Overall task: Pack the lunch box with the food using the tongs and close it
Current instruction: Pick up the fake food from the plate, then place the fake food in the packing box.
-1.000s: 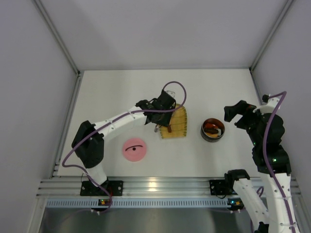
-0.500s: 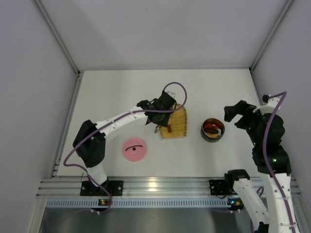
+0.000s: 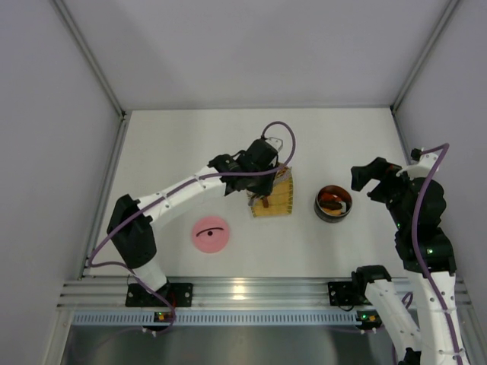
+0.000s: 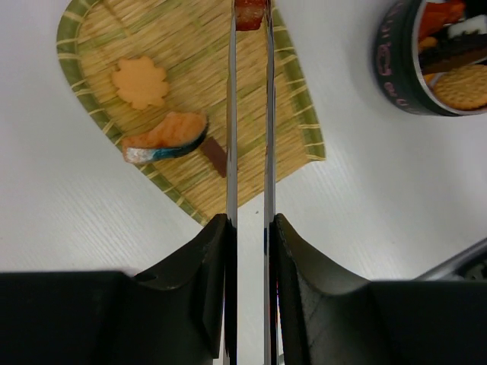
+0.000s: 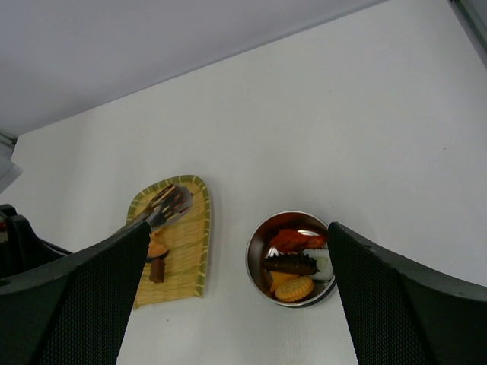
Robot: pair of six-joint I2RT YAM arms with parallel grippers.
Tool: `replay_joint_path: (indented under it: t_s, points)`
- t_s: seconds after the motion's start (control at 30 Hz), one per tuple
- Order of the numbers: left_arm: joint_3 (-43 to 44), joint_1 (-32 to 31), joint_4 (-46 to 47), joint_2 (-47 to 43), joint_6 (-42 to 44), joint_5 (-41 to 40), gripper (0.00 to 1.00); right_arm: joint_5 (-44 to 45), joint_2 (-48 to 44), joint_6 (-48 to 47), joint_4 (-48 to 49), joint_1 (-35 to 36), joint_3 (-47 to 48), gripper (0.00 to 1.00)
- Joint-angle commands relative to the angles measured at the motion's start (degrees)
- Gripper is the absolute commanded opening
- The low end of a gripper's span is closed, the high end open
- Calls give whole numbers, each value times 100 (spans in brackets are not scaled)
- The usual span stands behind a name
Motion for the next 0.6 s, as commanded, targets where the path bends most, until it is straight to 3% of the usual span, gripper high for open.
replay_joint_path:
  t_s: [0.0,0.27,0.57]
  points:
    - [480,-273,242,-361,116,395,17,0,-26,-13,-72,-65,113,98]
    - [1183,-879,181,17,248,606,19,-9,-17,-13,-107,-56,183,98]
    - [1421,-1082,234,421,274,844,24,-9,27,-22,-98,-56,218,98]
